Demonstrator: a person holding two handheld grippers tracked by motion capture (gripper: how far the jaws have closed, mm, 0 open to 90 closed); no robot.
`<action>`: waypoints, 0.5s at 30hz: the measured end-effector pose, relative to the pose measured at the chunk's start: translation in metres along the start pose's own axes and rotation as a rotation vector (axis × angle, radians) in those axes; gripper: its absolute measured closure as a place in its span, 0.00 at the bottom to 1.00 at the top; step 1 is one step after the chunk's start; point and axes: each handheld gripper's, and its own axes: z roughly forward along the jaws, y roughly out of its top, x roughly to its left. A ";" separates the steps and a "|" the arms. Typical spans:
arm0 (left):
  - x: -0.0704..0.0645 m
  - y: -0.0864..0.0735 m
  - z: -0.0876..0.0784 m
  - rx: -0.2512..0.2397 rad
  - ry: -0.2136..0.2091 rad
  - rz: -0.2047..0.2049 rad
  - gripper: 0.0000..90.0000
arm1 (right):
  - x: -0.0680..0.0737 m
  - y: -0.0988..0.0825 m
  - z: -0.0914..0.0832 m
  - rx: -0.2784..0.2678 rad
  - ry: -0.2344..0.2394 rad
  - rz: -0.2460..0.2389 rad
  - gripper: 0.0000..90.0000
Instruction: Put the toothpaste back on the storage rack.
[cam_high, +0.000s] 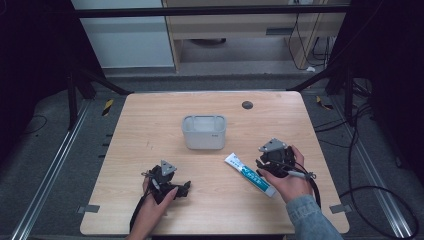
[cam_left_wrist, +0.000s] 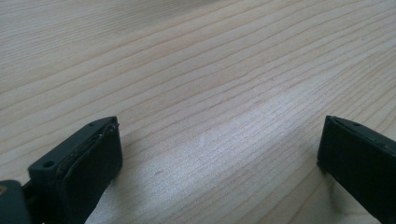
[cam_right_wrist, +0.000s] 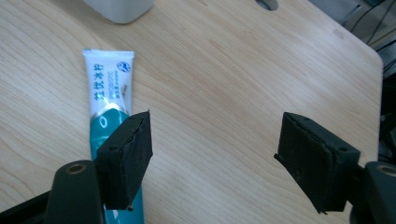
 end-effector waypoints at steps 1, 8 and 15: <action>0.000 0.000 0.000 0.000 0.001 -0.001 0.00 | 0.000 0.004 0.001 0.009 -0.008 -0.013 0.30; 0.001 0.000 0.000 0.001 -0.002 0.003 0.00 | 0.004 0.022 0.006 0.049 0.067 -0.017 0.33; 0.001 0.001 0.001 0.000 -0.008 0.010 0.00 | 0.012 0.026 0.013 0.088 0.127 -0.030 0.29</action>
